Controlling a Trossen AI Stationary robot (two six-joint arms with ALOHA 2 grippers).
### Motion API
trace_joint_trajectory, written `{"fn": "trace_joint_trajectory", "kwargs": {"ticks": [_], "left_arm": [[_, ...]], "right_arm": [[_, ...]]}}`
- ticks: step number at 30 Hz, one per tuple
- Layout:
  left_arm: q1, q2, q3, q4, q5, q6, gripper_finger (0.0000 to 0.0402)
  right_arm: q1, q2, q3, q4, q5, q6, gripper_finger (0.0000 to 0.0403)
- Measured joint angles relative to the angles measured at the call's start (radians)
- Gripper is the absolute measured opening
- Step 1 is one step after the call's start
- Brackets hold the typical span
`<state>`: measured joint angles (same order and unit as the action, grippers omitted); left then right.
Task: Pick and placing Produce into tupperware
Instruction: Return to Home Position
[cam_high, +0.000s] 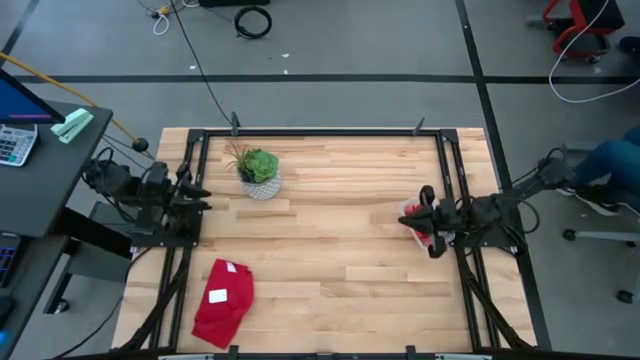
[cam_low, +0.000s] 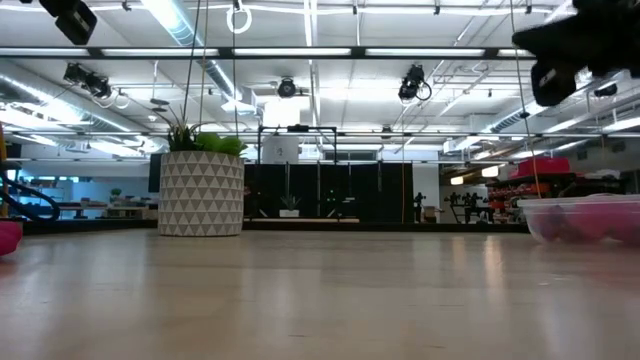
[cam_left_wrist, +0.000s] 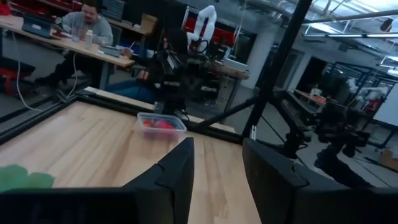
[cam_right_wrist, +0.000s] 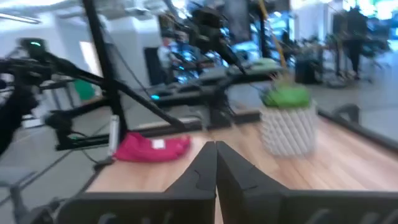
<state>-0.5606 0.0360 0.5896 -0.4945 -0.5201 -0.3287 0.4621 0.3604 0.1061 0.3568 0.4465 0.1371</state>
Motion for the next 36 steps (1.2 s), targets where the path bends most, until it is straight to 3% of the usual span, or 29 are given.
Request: {"fn": "trace_joint_trajectory", "kwargs": {"ticks": [17, 23, 28, 36], "left_arm": [[0.000, 0.001, -0.005, 0.019, -0.009, 0.035, 0.0153], [0.001, 0.001, -0.123, 0.200, -0.010, 0.105, 0.0144], [0.001, 0.001, -0.229, 0.262, -0.007, 0.034, 0.0140], [0.001, 0.001, -0.389, 0.409, 0.225, 0.050, 0.0150]], "right_arm": [[-0.238, -0.028, -0.048, -0.109, -0.006, 0.102, 0.0005], [-0.260, -0.028, -0.048, -0.106, -0.007, 0.053, 0.0005], [-0.259, -0.028, -0.048, -0.106, -0.007, 0.018, 0.0005], [-0.259, -0.028, -0.048, -0.106, -0.007, 0.023, 0.0005]]}}
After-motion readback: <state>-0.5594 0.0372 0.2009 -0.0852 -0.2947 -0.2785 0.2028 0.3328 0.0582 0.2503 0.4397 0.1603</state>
